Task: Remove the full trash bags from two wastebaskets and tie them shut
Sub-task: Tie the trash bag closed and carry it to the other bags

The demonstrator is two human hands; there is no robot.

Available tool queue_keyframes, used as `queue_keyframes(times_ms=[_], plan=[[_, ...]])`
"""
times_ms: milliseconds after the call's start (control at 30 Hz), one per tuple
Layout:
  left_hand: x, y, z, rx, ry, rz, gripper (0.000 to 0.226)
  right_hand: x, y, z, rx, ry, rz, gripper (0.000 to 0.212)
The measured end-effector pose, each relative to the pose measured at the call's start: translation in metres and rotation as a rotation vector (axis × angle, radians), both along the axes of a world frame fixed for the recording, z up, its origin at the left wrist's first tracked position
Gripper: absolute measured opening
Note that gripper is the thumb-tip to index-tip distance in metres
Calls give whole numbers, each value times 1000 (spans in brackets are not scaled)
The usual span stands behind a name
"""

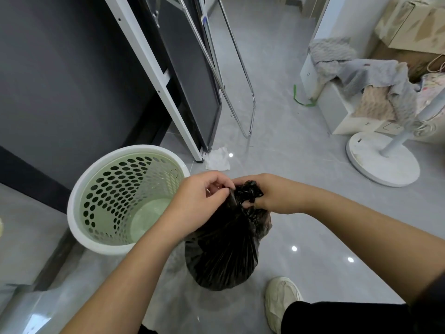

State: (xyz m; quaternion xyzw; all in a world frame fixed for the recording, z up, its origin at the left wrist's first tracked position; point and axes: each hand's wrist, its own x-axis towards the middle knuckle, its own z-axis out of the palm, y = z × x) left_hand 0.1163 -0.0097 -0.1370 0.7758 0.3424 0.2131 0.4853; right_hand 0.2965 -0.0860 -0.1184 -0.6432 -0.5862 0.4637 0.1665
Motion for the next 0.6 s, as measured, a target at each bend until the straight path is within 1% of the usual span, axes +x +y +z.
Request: queue_keyframes(times_ms=[33,100,167,267,333,400,467,500,600], plan=[[-3,2,-1,67,42,28,19,2,0,2,-4,-25,-16,53],[-10,7,-5,200,146,47,14,8,-1,7,30,-153,-42,42],[-17,13,-11,251,237,23,13,12,-3,13,75,-262,-50,26],[-18,15,-17,308,317,-34,17,13,-7,16,110,-333,-33,10],[-16,11,-15,336,287,-129,13,12,-7,16,135,-370,-10,9],[-12,7,-14,304,224,-276,24,12,-6,17,156,-395,2,10],[-8,3,-16,288,214,-372,24,14,-6,17,169,-417,-1,13],[-7,2,-19,333,252,-401,23,15,-5,17,178,-431,-4,15],[-4,0,-29,516,453,-426,26,17,-5,18,194,-436,-19,19]])
